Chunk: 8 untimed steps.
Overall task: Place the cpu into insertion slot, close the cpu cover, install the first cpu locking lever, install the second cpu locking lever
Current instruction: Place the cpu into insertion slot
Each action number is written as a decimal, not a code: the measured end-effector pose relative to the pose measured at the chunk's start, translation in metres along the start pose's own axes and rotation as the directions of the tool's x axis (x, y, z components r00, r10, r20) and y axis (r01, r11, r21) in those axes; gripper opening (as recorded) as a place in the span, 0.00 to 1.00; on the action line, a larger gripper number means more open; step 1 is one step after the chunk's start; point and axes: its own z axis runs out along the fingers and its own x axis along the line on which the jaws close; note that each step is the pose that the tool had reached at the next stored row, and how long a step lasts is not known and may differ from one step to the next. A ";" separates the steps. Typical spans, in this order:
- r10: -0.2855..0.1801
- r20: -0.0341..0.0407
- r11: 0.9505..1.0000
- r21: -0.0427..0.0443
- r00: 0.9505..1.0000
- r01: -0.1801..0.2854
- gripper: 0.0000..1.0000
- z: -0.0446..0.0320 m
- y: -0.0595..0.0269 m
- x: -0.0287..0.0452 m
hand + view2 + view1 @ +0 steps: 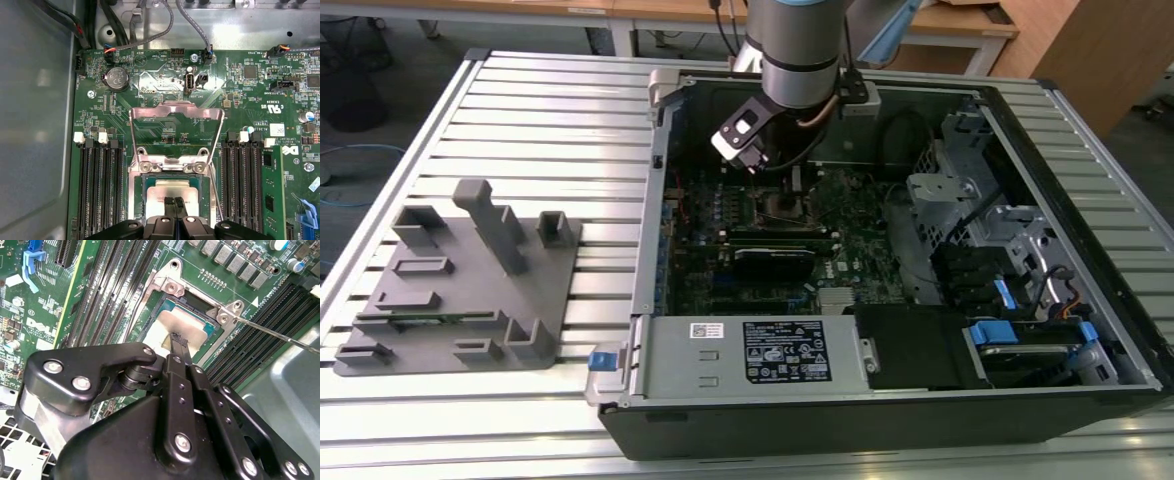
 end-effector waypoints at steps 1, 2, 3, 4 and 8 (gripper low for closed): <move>0.000 0.000 1.000 0.000 1.000 0.000 0.11 0.0000 0.0000 0.0000; 0.000 0.000 1.000 0.000 1.000 0.000 0.11 -0.0001 0.0000 0.0000; 0.000 0.000 1.000 0.000 1.000 0.000 0.11 -0.0002 0.0000 0.0000; 0.000 0.000 1.000 0.000 1.000 0.000 0.11 -0.0002 0.0000 0.0000; 0.000 0.000 1.000 0.000 1.000 0.000 0.17 -0.0003 0.0000 -0.0001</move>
